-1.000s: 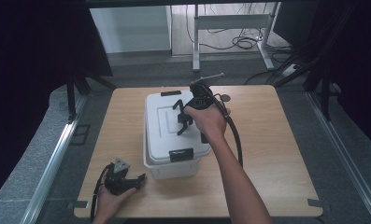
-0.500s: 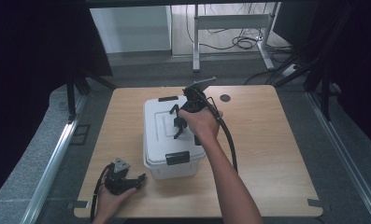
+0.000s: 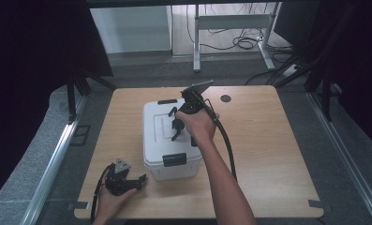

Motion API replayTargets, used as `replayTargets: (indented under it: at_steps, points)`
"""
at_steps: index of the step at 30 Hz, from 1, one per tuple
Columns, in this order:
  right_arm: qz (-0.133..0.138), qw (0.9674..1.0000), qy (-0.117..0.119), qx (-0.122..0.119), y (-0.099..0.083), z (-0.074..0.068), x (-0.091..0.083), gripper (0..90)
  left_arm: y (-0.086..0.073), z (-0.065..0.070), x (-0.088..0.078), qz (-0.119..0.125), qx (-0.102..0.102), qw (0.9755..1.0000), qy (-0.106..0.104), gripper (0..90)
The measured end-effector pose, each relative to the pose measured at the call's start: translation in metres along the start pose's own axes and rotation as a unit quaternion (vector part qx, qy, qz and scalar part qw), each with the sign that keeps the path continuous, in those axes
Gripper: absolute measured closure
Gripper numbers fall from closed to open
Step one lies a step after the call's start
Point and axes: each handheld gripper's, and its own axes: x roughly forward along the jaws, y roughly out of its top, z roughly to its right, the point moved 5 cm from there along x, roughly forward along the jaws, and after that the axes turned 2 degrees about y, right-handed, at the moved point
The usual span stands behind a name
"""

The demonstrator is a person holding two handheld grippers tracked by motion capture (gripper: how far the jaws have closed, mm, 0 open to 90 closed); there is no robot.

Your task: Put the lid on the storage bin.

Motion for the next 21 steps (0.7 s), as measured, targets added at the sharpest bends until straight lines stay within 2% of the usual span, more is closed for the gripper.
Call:
replayTargets:
  at_steps: [6,12,21]
  points:
    - [0.000,0.9999,-0.005,0.009,0.001,0.003,0.007,84.5,0.000,0.000,0.000,0.000,0.000,1.0000,0.000,14.4]
    - [0.000,0.9998,0.003,0.021,0.002,0.005,0.010,84.6,0.000,0.000,0.000,-0.001,0.001,1.0000,-0.001,14.5]
    - [-0.005,0.9997,-0.001,0.022,-0.005,0.009,0.013,84.5,0.000,0.001,0.000,-0.001,0.000,1.0000,-0.001,14.6]
